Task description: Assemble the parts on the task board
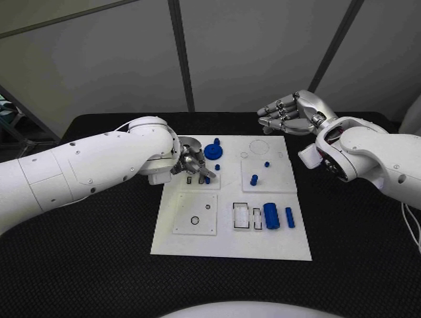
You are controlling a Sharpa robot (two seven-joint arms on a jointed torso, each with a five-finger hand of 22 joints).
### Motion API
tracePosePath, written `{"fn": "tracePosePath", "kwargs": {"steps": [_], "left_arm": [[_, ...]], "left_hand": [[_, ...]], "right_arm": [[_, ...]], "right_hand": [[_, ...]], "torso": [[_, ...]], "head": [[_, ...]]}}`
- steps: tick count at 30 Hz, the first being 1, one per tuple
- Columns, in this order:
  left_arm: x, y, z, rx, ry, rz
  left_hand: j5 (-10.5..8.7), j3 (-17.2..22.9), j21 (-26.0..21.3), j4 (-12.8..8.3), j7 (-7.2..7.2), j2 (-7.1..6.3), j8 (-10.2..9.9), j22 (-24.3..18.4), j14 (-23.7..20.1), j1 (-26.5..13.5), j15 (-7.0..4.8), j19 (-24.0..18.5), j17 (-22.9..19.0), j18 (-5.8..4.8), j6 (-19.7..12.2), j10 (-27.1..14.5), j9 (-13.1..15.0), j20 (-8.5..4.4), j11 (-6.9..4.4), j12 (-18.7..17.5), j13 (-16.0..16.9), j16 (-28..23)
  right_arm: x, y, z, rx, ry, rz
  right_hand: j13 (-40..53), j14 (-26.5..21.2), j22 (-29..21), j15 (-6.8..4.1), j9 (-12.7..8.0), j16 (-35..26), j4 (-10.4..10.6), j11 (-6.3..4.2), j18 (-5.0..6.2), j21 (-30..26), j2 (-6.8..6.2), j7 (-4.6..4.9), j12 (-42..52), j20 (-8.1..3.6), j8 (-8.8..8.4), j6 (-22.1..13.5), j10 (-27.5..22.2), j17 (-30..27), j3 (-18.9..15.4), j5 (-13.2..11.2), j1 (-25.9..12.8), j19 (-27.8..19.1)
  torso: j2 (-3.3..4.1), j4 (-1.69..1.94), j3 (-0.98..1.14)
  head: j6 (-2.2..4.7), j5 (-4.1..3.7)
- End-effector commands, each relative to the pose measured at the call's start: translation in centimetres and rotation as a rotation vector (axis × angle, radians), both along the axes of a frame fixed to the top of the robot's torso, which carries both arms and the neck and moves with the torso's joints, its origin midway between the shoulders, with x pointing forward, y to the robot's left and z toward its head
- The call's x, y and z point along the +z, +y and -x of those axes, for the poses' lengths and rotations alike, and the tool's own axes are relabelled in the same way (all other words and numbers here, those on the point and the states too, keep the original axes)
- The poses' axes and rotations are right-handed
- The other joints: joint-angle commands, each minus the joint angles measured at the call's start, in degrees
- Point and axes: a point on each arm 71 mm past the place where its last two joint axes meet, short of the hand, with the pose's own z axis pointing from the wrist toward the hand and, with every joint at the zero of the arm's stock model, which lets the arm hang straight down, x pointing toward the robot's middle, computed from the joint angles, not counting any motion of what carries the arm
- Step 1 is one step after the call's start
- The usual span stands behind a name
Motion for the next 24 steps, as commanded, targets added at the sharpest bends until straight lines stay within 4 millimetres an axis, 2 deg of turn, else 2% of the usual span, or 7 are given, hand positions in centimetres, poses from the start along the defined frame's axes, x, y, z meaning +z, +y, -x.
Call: {"fn": "tracePosePath", "kwargs": {"steps": [1, 12, 18, 22, 24], "left_arm": [[-0.01, -0.06, 0.04, -0.006, 0.015, -0.009], [-0.09, 0.10, 0.00, -0.003, 0.026, -0.007], [-0.12, 0.19, 0.08, 0.005, 0.043, 0.014], [-0.13, 0.30, 0.14, 0.013, 0.055, 0.033], [-0.12, 0.38, 0.16, 0.018, 0.059, 0.042]], "left_hand": [[0.27, 0.4, 0.3, -0.4, -0.05, 0.03, 0.2, 2.7, 5.9, 0.8, -0.48, 1.9, 15.0, -0.94, -0.5, 0.2, 0.2, -0.43, -0.17, 0.3, 0.0, 0.3], [0.73, 3.6, 0.2, -2.0, -0.32, 1.18, -0.3, 2.9, 5.9, 3.8, -0.73, 1.8, 15.0, -0.93, -1.2, -0.1, 0.9, -0.65, -0.44, -0.2, -0.2, 0.3], [2.01, 8.5, 0.1, -3.8, -0.59, 1.70, -1.4, 2.9, 5.9, 7.5, -1.04, 1.8, 15.0, -0.91, -1.9, -0.9, 0.9, -0.93, -0.76, -1.2, -0.9, 0.3], [5.84, 13.4, 0.1, -4.2, -0.47, -0.17, -2.2, 3.0, 5.9, 8.6, -1.03, 1.7, 14.9, -0.91, -2.1, -1.2, 0.9, -1.01, -0.70, -1.9, -1.2, 0.2], [7.01, 17.5, 0.1, -4.1, -0.30, -1.93, -2.5, 3.0, 5.9, 8.5, -0.89, 1.7, 14.9, -0.90, -2.1, -1.1, 1.1, -1.01, -0.75, -2.2, -1.4, 0.2]], "right_arm": [[0.16, 0.11, 0.00, 0.007, -0.007, -0.001], [0.13, 0.10, -0.01, 0.008, -0.005, 0.000], [0.11, 0.09, -0.04, 0.008, -0.004, 0.000], [0.09, 0.10, -0.06, 0.009, -0.002, 0.001], [0.08, 0.11, -0.07, 0.010, -0.002, 0.001]], "right_hand": [[0.0, 0.0, 0.0, 0.28, 0.0, -0.2, -0.3, 0.09, 0.28, -0.2, 0.11, 0.25, 0.0, -0.02, -0.17, -0.1, -0.2, -0.1, 0.1, 0.3, -0.4, 0.4], [0.0, 0.0, -0.1, 0.28, 0.0, -0.2, -0.3, 0.09, 0.28, -0.2, 0.10, 0.25, 0.0, -0.02, -0.17, -0.1, -0.2, -0.1, 0.1, 0.4, -0.4, 0.4], [0.0, 0.0, -0.1, 0.29, 0.0, -0.2, -0.3, 0.10, 0.27, -0.3, 0.08, 0.26, 0.0, -0.02, -0.17, -0.1, -0.2, -0.1, 0.1, 0.5, -0.4, 0.4], [0.0, 0.0, -0.1, 0.29, 0.0, -0.2, -0.3, 0.10, 0.27, -0.3, 0.08, 0.26, 0.0, -0.02, -0.17, -0.1, -0.2, -0.1, 0.1, 0.5, -0.4, 0.4], [0.0, 0.0, -0.1, 0.29, 0.0, -0.2, -0.3, 0.10, 0.27, -0.3, 0.08, 0.26, 0.0, -0.02, -0.17, -0.1, -0.2, -0.1, 0.1, 0.5, -0.4, 0.4]], "torso": [[0.02, 0.01, 0.00], [0.00, 0.04, 0.00], [-0.01, 0.05, -0.03], [0.02, 0.08, 0.00], [0.00, 0.08, 0.00]], "head": [[-0.05, 0.05], [-0.22, 0.23], [-0.23, 0.38], [-0.23, 0.45], [-0.24, 0.49]]}}
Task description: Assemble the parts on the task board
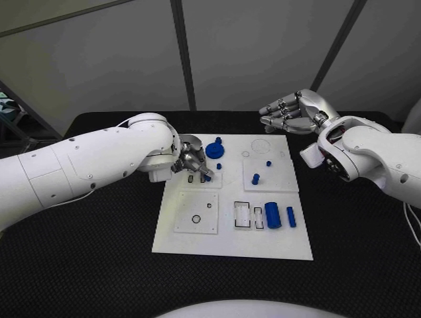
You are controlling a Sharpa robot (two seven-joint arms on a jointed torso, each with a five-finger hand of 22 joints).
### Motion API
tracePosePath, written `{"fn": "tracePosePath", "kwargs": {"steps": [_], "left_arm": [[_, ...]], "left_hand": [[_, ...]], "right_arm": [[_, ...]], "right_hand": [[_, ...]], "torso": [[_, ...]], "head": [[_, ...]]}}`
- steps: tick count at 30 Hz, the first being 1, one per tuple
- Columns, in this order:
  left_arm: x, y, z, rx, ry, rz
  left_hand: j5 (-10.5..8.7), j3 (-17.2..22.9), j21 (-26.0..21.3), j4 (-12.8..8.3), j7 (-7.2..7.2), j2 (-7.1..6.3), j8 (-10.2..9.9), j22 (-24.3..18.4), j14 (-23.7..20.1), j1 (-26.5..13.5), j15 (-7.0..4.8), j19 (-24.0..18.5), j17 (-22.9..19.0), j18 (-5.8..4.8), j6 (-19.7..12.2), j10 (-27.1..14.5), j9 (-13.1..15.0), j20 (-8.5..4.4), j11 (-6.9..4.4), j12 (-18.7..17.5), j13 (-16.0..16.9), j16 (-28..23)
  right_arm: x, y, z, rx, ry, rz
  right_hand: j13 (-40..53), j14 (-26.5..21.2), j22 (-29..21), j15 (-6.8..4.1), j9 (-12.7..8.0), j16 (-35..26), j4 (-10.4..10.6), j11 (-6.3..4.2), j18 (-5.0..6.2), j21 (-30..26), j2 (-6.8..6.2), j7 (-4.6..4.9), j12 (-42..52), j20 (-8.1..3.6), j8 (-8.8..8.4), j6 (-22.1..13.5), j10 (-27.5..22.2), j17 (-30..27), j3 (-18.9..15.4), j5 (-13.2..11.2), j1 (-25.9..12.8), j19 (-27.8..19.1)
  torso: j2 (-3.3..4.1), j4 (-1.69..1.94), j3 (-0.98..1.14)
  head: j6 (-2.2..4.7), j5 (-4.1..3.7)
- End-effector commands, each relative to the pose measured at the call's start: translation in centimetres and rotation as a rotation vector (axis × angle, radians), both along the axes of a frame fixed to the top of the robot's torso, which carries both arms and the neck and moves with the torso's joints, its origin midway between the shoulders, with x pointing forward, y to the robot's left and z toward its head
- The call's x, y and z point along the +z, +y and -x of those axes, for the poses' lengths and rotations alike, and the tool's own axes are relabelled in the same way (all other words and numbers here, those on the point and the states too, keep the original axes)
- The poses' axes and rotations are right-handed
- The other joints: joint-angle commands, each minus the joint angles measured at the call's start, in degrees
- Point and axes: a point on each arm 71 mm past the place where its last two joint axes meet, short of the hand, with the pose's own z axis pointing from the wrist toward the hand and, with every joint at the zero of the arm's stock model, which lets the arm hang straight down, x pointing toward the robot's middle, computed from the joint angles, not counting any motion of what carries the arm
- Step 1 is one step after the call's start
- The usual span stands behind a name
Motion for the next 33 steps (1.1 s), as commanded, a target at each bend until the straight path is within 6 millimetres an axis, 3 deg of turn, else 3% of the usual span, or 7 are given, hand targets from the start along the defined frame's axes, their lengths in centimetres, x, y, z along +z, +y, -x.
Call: {"fn": "tracePosePath", "kwargs": {"steps": [1, 4, 6, 10, 15, 27, 33], "left_arm": [[-0.4, 0.1, 0.2, 0.009, 0.035, 0.022], [-0.3, 0.2, 0.3, 0.023, 0.037, 0.041], [-0.2, 0.4, 0.3, 0.041, 0.033, 0.063], [-0.1, 0.6, 0.3, 0.064, 0.031, 0.099], [0.2, 1.0, 0.7, 0.091, 0.014, 0.135], [0.5, 2.5, 2.0, 0.150, -0.061, 0.177], [0.1, 3.0, 2.7, 0.185, -0.114, 0.189]], "left_hand": [[1.23, 8.5, 0.0, -2.7, 0.21, -2.55, -0.3, 3.0, 6.1, -0.7, -0.19, 1.5, 14.9, -0.91, 0.0, -0.2, 0.5, -0.31, -0.25, -0.4, -0.1, 0.3], [3.53, 16.4, 0.0, -2.4, 0.24, -6.38, -0.1, 3.1, 6.1, -2.5, -0.13, 1.5, 14.9, -0.89, 0.1, 0.1, 1.2, -0.24, 0.17, -0.5, -0.2, 0.2], [4.53, 25.3, -0.1, -3.2, 0.15, -9.90, 0.6, 3.3, 6.1, -4.9, -0.17, 1.5, 14.8, -0.88, 0.1, 0.6, 2.5, -0.17, 0.37, -0.4, 0.0, 0.2], [4.34, 34.9, -0.1, -5.4, 0.27, -13.06, 1.9, 3.5, 6.0, -9.8, -0.11, 1.6, 14.7, -0.91, -0.1, 1.4, 4.7, -0.10, 0.26, -0.1, 0.3, 0.1], [4.29, 38.3, -0.3, -7.3, 0.29, -13.70, 2.6, 3.3, 6.0, -12.3, -0.13, 1.5, 14.6, -0.87, -0.3, 1.6, 5.9, -0.12, 0.14, 0.0, 0.5, 0.0], [4.24, 40.5, -0.5, -9.2, 0.18, -14.31, 3.2, 3.3, 6.0, -13.9, -0.23, 1.5, 14.6, -0.83, -0.3, 1.8, 6.9, -0.19, 0.03, 0.1, 0.5, -0.1], [4.34, 40.9, -0.4, -9.7, 0.13, -14.50, 3.4, 3.4, 6.0, -14.2, -0.27, 1.6, 14.6, -0.86, -0.2, 2.0, 7.1, -0.22, -0.02, 0.3, 0.8, 0.0]], "right_arm": [[0.1, 0.1, 0.0, 0.011, -0.002, 0.001], [0.1, 0.1, 0.0, 0.016, -0.001, 0.001], [0.1, 0.1, 0.0, 0.019, -0.001, 0.002], [0.1, 0.1, -0.1, 0.024, 0.000, 0.002], [0.0, 0.2, -0.1, 0.035, 0.001, 0.002], [0.0, 0.1, -0.1, 0.037, 0.001, 0.003], [0.0, -0.1, -0.1, 0.032, -0.001, 0.004]], "right_hand": [[0.0, 0.0, -0.1, 0.29, 0.0, -0.2, -0.3, 0.10, 0.27, -0.3, 0.08, 0.26, 0.0, -0.02, -0.17, -0.1, -0.2, -0.1, 0.1, 0.2, -0.4, 0.4], [0.0, 0.0, -0.1, 0.30, 0.0, -0.2, -0.3, 0.12, 0.27, -0.3, 0.06, 0.28, 0.0, -0.01, -0.18, -0.1, -0.2, -0.1, 0.1, 0.3, -0.5, 0.4], [0.0, 0.0, -0.1, 0.30, 0.0, -0.3, -0.4, 0.12, 0.27, -0.4, 0.03, 0.28, -0.1, -0.01, -0.19, -0.1, -0.2, -0.1, 0.1, 0.3, -0.5, 0.4], [0.0, 0.0, -0.2, 0.31, 0.0, -0.3, -0.4, 0.13, 0.26, -0.4, -0.01, 0.29, -0.1, 0.00, -0.21, -0.2, -0.3, -0.2, 0.1, 0.4, -0.5, 0.4], [0.0, -0.1, -0.3, 0.36, -0.1, -0.3, -0.4, 0.18, 0.25, -0.6, -0.02, 0.35, -0.1, 0.02, -0.24, -0.3, -0.4, -0.3, 0.2, 0.5, -0.6, 0.4], [0.0, -0.2, -0.3, 0.41, -0.1, -0.3, -0.4, 0.24, 0.23, -0.7, -0.03, 0.40, -0.1, 0.06, -0.26, -0.3, -0.5, -0.3, 0.2, 0.5, -0.7, 0.4], [0.0, -0.2, -0.4, 0.44, -0.1, -0.3, -0.4, 0.27, 0.22, -0.8, -0.02, 0.42, -0.1, 0.09, -0.26, -0.4, -0.5, -0.4, 0.2, 0.5, -0.8, 0.4]], "torso": [[0.00, 0.02, 0.01], [0.00, 0.04, 0.01], [0.01, 0.04, -0.02], [-0.06, 0.03, 0.04], [0.06, 0.05, -0.04], [-0.07, 0.17, -0.08], [-0.12, 0.20, 0.09]], "head": [[0.00, 0.08], [0.10, 0.17], [0.43, 0.40], [0.43, 0.53], [0.75, 0.57], [0.11, 0.79], [-0.19, 1.08]]}}
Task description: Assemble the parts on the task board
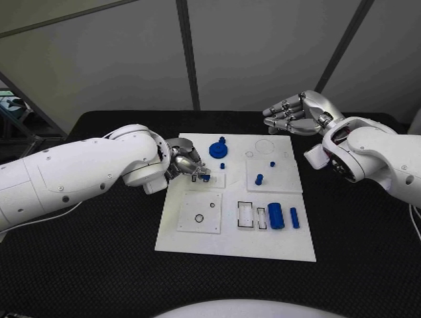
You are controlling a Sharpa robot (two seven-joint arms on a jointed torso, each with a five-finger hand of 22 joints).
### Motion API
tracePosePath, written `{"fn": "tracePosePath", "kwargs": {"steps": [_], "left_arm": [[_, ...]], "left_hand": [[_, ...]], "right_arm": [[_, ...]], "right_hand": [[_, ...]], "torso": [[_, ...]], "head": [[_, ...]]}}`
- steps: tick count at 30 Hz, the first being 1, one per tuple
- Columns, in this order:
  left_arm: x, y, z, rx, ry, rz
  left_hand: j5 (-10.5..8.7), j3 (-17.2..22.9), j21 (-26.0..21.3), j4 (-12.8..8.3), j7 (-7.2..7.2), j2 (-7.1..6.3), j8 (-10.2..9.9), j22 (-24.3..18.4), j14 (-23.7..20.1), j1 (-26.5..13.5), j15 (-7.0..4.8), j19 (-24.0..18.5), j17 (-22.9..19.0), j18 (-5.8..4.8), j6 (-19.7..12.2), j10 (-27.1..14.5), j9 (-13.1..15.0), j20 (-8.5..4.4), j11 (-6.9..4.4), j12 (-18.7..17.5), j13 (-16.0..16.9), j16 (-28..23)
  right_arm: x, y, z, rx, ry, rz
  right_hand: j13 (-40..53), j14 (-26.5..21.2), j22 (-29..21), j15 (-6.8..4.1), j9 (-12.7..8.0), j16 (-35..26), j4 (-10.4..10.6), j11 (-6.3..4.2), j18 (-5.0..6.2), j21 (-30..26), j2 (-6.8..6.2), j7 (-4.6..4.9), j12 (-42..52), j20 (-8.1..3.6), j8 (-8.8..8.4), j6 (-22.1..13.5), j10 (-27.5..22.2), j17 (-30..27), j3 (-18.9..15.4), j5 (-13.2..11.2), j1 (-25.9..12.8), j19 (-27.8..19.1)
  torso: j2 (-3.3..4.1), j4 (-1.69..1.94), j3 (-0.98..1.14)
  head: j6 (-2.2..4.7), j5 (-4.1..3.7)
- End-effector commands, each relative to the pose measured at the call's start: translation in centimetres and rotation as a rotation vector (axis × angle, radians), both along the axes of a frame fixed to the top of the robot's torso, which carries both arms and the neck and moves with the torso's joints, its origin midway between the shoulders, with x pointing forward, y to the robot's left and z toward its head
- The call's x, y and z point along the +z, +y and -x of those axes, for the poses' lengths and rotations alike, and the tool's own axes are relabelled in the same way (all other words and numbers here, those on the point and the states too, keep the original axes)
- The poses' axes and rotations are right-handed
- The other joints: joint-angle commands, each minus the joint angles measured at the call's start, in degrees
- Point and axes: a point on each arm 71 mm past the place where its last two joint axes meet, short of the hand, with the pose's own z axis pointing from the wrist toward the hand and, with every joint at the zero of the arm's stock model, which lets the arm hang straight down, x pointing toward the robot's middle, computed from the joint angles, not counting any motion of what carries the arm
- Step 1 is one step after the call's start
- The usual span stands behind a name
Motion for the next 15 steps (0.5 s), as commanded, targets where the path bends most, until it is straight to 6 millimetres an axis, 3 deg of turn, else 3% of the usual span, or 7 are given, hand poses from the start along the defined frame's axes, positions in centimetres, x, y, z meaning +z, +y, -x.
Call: {"fn": "tracePosePath", "kwargs": {"steps": [1, 5, 15], "left_arm": [[0.2, 0.2, 0.1, 0.058, -0.100, 0.024], [-0.3, 0.3, 0.5, 0.088, -0.147, 0.025], [-1.1, -0.1, 0.8, 0.095, -0.206, -0.007]], "left_hand": [[-0.10, 9.5, 0.0, -9.3, 0.09, -0.07, 0.4, 3.5, 6.0, -0.6, -0.30, 1.7, 14.6, -0.88, -0.1, 0.6, 0.2, -0.25, -0.01, 0.5, 0.2, 0.0], [-0.04, 10.0, 0.1, -9.6, 0.03, -0.21, 0.6, 3.8, 6.0, -0.9, -0.35, 1.8, 14.7, -0.92, 0.0, 0.8, 0.4, -0.29, -0.07, 0.5, 0.3, 0.0], [0.06, 10.7, 0.0, -10.1, -0.05, -0.47, 0.8, 3.7, 6.0, -1.3, -0.43, 1.8, 14.6, -0.89, 0.2, 0.8, 0.6, -0.36, -0.16, 0.4, 0.1, -0.1]], "right_arm": [[0.2, 0.0, 0.0, 0.012, -0.010, -0.002], [0.2, -0.1, 0.0, 0.010, -0.011, -0.002], [0.2, -0.2, 0.1, 0.011, -0.013, -0.002]], "right_hand": [[0.0, 0.0, -0.1, 0.23, -0.1, -0.3, -0.2, 0.06, 0.22, -0.2, 0.03, 0.22, -0.1, 0.09, -0.26, -0.2, -0.3, 0.0, 0.0, 0.3, -0.4, 0.4], [0.0, 0.0, -0.1, 0.26, -0.1, -0.4, -0.2, 0.09, 0.22, -0.3, 0.01, 0.24, -0.1, 0.12, -0.26, -0.2, -0.3, -0.1, 0.0, 0.3, -0.6, 0.5], [0.0, 0.0, -0.2, 0.28, -0.1, -0.4, -0.2, 0.11, 0.22, -0.4, 0.00, 0.25, -0.1, 0.15, -0.26, -0.2, -0.4, -0.2, 0.0, 0.4, -0.7, 0.5]], "torso": [[-0.13, 0.15, 0.10], [-0.18, 0.34, 0.08], [-0.06, 0.23, 0.08]], "head": [[-0.20, 0.02], [-0.37, -0.14], [-0.33, -0.17]]}}
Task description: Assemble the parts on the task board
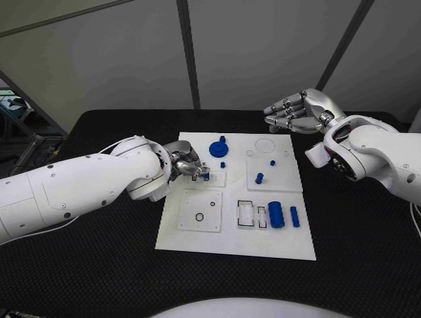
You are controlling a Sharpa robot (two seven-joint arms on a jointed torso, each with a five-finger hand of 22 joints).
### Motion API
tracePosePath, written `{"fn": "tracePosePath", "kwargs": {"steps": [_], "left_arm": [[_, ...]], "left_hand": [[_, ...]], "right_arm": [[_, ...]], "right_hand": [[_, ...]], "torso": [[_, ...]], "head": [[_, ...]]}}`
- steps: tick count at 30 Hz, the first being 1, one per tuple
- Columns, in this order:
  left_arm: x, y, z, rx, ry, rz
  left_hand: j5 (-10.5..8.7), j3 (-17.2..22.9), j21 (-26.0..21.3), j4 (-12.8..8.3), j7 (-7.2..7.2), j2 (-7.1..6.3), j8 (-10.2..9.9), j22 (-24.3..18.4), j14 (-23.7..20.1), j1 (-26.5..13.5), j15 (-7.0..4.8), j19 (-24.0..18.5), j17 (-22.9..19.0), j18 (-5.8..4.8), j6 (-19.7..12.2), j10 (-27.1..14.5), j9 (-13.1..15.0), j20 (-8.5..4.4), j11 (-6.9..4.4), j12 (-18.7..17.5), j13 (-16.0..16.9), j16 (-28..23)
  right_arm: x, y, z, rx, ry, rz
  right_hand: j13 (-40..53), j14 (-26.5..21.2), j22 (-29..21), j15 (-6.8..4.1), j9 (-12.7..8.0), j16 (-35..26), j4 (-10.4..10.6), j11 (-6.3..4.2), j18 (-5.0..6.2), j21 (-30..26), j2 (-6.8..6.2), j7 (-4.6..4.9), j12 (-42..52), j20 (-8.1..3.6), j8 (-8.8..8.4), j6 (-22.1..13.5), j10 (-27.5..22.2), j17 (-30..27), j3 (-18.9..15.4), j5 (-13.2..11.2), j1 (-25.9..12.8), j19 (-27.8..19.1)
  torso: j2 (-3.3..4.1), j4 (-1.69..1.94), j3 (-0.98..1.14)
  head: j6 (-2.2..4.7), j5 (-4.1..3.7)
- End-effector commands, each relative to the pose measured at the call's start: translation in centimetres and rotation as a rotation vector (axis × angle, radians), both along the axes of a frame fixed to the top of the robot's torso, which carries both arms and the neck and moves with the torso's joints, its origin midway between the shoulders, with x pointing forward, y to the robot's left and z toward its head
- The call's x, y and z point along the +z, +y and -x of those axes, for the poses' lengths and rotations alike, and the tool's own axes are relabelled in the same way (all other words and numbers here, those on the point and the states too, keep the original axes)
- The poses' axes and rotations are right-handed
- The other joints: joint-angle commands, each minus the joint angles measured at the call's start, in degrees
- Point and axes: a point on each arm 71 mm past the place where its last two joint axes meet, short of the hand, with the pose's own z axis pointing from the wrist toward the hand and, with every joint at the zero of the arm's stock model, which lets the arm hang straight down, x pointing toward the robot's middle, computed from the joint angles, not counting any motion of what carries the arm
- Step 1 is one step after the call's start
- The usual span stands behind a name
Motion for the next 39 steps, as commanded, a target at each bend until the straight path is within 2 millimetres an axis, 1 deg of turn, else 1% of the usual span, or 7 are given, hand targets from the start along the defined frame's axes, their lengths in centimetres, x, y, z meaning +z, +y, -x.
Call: {"fn": "tracePosePath", "kwargs": {"steps": [1, 12, 16, 21, 23, 31, 39], "left_arm": [[0.4, -0.1, -0.2, 0.006, -0.081, -0.026], [0.2, -0.6, -0.2, -0.037, -0.087, -0.087], [0.1, -0.7, -0.4, -0.055, -0.086, -0.117], [0.0, -0.7, -0.6, -0.070, -0.083, -0.148], [-0.1, -0.7, -0.6, -0.074, -0.082, -0.153], [-0.2, -1.0, -0.8, -0.082, -0.077, -0.164], [-0.3, -1.2, -0.9, -0.088, -0.072, -0.168]], "left_hand": [[0.14, 9.6, 0.0, -9.3, -0.06, -0.02, 0.2, 3.7, 6.0, -0.4, -0.43, 1.8, 14.6, -0.89, 0.1, 0.3, 0.1, -0.37, -0.05, 0.2, -0.1, -0.1], [0.67, 10.5, 0.0, -9.8, -0.14, -0.29, 0.5, 3.8, 6.0, -1.2, -0.51, 1.8, 14.6, -0.91, 0.2, 0.5, 0.5, -0.46, -0.14, 0.1, -0.2, 0.0], [0.99, 10.8, -0.1, -9.9, -0.15, -0.33, 0.7, 3.6, 5.9, -1.5, -0.54, 1.8, 14.4, -0.87, 0.2, 0.0, 0.7, -0.48, -0.15, -0.7, -1.2, -0.2], [1.17, 10.9, -0.1, -10.0, -0.15, -0.36, 0.8, 3.6, 5.9, -1.6, -0.55, 1.8, 14.4, -0.87, 0.1, -0.1, 0.8, -0.50, -0.16, -0.9, -1.5, -0.2], [1.28, 11.0, -0.2, -10.1, -0.16, -0.38, 0.8, 3.6, 5.9, -1.7, -0.55, 1.8, 14.4, -0.86, 0.1, -0.1, 0.9, -0.51, -0.16, -1.0, -1.6, -0.2], [1.42, 11.1, -0.2, -10.2, -0.16, -0.40, 0.9, 3.6, 5.9, -1.8, -0.56, 1.8, 14.4, -0.87, 0.1, -0.2, 1.0, -0.52, -0.17, -1.2, -1.8, -0.2], [1.50, 11.2, 0.0, -10.3, -0.17, -0.46, 1.0, 3.8, 5.9, -1.9, -0.56, 1.8, 14.4, -0.90, 0.1, -0.2, 1.1, -0.52, -0.18, -1.2, -1.8, -0.2]], "right_arm": [[0.2, 0.1, 0.1, 0.014, -0.010, -0.003], [0.2, 0.2, 0.1, 0.017, -0.009, -0.003], [0.2, 0.3, 0.1, 0.018, -0.009, -0.003], [0.2, 0.4, 0.1, 0.020, -0.008, -0.004], [0.2, 0.4, 0.1, 0.021, -0.008, -0.004], [0.1, 0.5, 0.1, 0.025, -0.001, -0.007], [0.1, 0.5, 0.1, 0.026, 0.003, -0.010]], "right_hand": [[0.0, 0.0, -0.1, 0.28, -0.1, -0.4, -0.2, 0.11, 0.21, -0.2, -0.05, 0.25, -0.1, -0.04, -0.26, -0.2, -0.4, -0.1, 0.0, 0.2, -0.6, 0.3], [0.0, 0.0, -0.1, 0.28, -0.1, -0.4, -0.2, 0.11, 0.21, -0.2, -0.05, 0.25, -0.1, -0.04, -0.26, -0.2, -0.4, -0.1, 0.0, 0.2, -0.6, 0.3], [0.0, 0.0, -0.1, 0.29, -0.1, -0.4, -0.2, 0.11, 0.22, -0.2, -0.05, 0.25, -0.1, -0.03, -0.26, -0.3, -0.4, -0.1, 0.0, 0.2, -0.7, 0.3], [0.0, 0.0, -0.1, 0.30, -0.1, -0.4, -0.1, 0.12, 0.22, -0.3, -0.03, 0.26, -0.1, -0.02, -0.25, -0.3, -0.4, -0.1, 0.0, 0.3, -0.7, 0.3], [0.0, 0.0, -0.1, 0.30, -0.1, -0.4, -0.1, 0.12, 0.22, -0.3, -0.03, 0.26, -0.1, -0.02, -0.25, -0.3, -0.4, -0.1, 0.0, 0.3, -0.7, 0.3], [0.0, 0.0, -0.2, 0.31, -0.1, -0.3, -0.1, 0.13, 0.23, -0.4, 0.06, 0.26, -0.1, 0.01, -0.23, -0.3, -0.4, -0.2, 0.0, 0.4, -0.9, 0.3], [0.0, 0.0, -0.2, 0.32, -0.1, -0.3, 0.0, 0.14, 0.23, -0.5, 0.08, 0.27, -0.1, 0.03, -0.23, -0.3, -0.4, -0.2, 0.0, 0.4, -1.0, 0.4]], "torso": [[0.08, -0.02, 0.00], [0.11, -0.02, 0.01], [0.12, 0.00, -0.02], [0.14, -0.05, 0.04], [0.11, 0.02, 0.02], [0.10, -0.06, 0.07], [0.08, 0.01, 0.05]], "head": [[0.09, -0.02], [-0.17, -0.11], [-0.23, -0.25], [-0.37, -0.22], [-0.42, -0.29], [-0.60, -0.16], [-0.67, -0.33]]}}
